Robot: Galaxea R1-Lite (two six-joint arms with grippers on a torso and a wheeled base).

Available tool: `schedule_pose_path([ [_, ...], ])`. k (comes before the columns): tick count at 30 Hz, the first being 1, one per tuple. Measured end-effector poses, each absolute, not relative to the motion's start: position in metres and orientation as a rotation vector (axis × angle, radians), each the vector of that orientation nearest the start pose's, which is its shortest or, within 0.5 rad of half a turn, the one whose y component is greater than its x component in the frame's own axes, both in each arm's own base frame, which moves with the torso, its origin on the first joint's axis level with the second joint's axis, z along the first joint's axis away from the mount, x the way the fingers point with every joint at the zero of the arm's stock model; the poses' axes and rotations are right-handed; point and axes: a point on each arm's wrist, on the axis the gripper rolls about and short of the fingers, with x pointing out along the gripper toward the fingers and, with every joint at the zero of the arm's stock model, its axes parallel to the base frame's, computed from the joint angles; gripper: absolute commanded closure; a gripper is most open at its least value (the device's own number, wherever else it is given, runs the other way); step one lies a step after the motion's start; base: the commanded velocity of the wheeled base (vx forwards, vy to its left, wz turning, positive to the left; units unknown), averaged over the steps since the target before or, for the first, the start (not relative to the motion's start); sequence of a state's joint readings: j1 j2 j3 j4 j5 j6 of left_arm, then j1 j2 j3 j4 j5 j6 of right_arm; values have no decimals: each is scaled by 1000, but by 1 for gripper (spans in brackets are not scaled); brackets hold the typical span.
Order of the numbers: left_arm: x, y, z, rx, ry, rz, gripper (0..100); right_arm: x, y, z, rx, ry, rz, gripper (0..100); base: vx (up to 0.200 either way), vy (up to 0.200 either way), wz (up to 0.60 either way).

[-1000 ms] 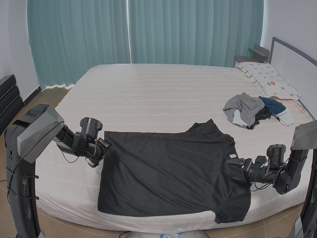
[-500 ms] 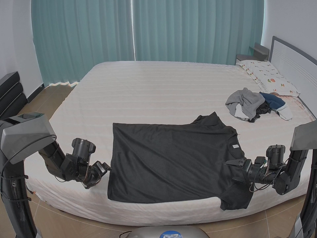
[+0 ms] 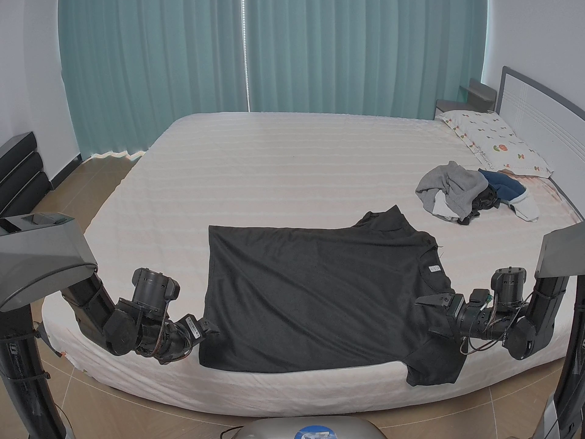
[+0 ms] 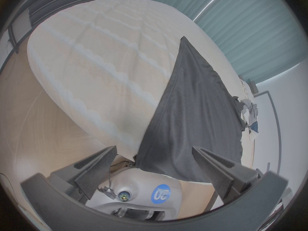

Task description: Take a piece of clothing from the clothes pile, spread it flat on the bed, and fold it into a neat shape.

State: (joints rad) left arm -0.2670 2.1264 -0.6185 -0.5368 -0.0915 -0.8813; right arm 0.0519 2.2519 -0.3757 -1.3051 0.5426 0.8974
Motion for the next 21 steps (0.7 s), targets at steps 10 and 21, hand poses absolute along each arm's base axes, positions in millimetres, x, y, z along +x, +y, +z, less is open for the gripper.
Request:
schedule_pose_path([
  [10, 292, -92, 11, -743, 1023, 95, 0, 291, 27, -10, 987, 792, 291, 0, 0, -200, 0],
  [21, 289, -93, 12, -733, 1023, 95, 0, 293, 22, -4, 996, 758, 285, 0, 0, -18, 0],
])
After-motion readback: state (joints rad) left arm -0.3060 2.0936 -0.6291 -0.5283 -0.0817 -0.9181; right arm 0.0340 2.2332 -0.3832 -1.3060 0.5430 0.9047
